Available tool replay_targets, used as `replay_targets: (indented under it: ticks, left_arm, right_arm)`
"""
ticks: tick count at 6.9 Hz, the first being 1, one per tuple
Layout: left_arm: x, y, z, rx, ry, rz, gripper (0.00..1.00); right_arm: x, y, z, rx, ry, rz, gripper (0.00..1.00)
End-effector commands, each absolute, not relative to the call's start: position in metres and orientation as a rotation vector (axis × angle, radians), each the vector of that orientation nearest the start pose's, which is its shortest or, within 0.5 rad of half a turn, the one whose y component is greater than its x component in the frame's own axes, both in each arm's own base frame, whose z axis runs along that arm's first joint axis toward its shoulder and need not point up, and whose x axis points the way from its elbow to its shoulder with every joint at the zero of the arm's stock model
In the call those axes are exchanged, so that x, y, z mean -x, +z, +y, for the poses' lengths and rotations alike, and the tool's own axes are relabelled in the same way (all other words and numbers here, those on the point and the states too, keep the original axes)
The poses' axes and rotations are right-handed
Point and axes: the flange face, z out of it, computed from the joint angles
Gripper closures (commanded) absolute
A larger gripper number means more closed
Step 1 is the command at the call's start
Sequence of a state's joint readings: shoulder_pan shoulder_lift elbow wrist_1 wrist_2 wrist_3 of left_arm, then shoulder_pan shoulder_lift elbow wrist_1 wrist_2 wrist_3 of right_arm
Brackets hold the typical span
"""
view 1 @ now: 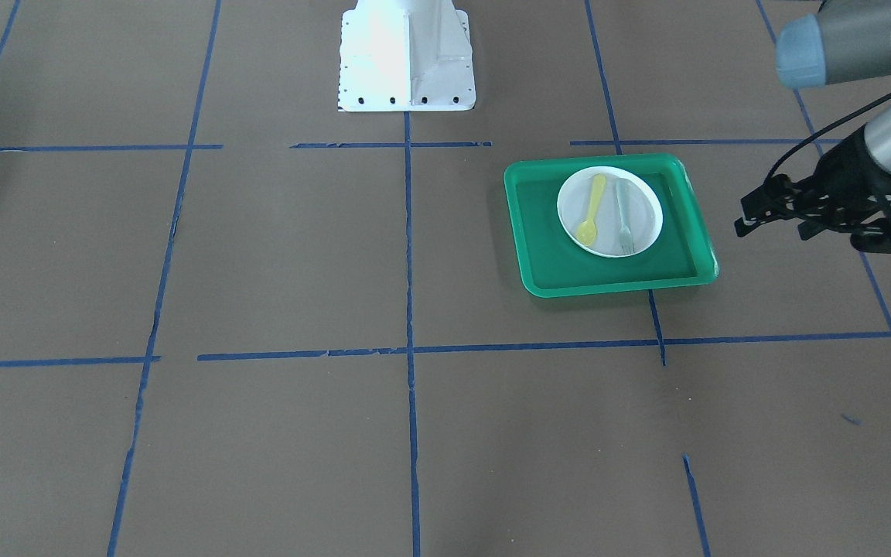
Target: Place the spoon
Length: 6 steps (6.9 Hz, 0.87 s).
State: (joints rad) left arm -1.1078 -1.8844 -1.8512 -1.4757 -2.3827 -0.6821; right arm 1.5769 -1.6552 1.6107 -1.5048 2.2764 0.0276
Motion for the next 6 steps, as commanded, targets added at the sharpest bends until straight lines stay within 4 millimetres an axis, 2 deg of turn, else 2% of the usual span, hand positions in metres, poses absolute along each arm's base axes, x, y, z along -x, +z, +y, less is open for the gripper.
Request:
replay_targets:
  ticks: [1,2,3,5,6]
  left_arm:
    - [-0.305,0.339,-0.502,0.025,0.022,0.848,0.08]
    - [-0.331,0.338,-0.489,-0.073,0.069,0.784,0.11]
    - [-0.354,0.339,-0.474,-0.088,0.123,0.787,0.11]
    - [-0.377,0.362,-0.447,-0.097,0.206,0.812,0.14]
    - [-0.379,0.376,-0.438,-0.110,0.228,0.830,0.15]
  right_arm:
    - [-0.072,0.677,-0.457,-0.013,0.025,-0.706,0.00]
    - [-0.072,0.677,-0.457,-0.013,0.025,-0.706,0.00]
    - [-0.072,0.677,-0.457,-0.013,0.025,-0.706,0.00]
    - [-0.072,0.677,-0.457,-0.013,0.025,-0.706,0.00]
    - [-0.072,0.677,-0.457,-0.013,0.025,-0.706,0.00]
